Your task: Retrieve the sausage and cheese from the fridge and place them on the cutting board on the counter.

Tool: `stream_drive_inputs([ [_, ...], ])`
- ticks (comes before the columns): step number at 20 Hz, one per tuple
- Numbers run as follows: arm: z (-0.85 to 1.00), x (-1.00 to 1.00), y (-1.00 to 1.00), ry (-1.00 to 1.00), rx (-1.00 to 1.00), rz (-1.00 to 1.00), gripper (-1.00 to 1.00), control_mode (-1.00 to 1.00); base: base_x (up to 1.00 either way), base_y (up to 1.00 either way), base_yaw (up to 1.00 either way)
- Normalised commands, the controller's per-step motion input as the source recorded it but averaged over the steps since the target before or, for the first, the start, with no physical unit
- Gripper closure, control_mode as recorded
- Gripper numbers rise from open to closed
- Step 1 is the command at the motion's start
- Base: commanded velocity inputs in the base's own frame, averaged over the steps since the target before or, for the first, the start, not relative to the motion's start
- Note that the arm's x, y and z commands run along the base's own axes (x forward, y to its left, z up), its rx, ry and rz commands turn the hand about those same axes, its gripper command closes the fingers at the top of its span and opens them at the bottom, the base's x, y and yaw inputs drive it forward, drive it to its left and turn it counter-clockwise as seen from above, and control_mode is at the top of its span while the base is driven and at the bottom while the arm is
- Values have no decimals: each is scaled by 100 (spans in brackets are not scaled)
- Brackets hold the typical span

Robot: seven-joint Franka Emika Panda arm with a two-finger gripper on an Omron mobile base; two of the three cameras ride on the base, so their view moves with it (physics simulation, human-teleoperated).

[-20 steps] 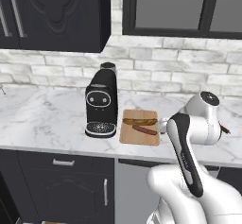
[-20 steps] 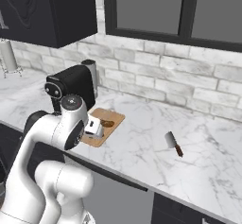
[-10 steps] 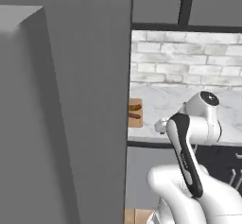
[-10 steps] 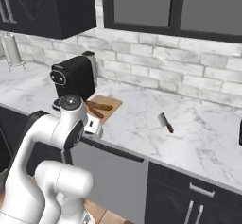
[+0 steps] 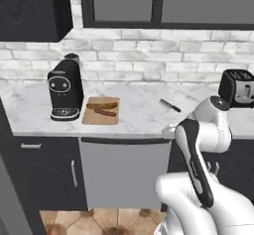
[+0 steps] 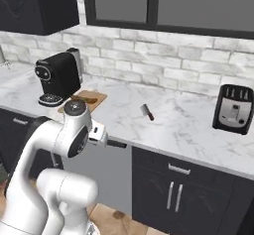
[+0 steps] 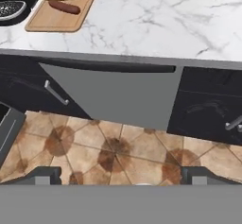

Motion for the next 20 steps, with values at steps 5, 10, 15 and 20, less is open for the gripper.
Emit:
stream_drive_inputs([
  [5,0,0,0,0,0,0,-100,100,-90,0,-8],
  [10,0,0,0,0,0,0,-100,100,-91,0,0],
  [15,0,0,0,0,0,0,-100,100,-88,-1,0],
  [20,0,0,0,0,0,0,-100,100,-84,-1,2],
])
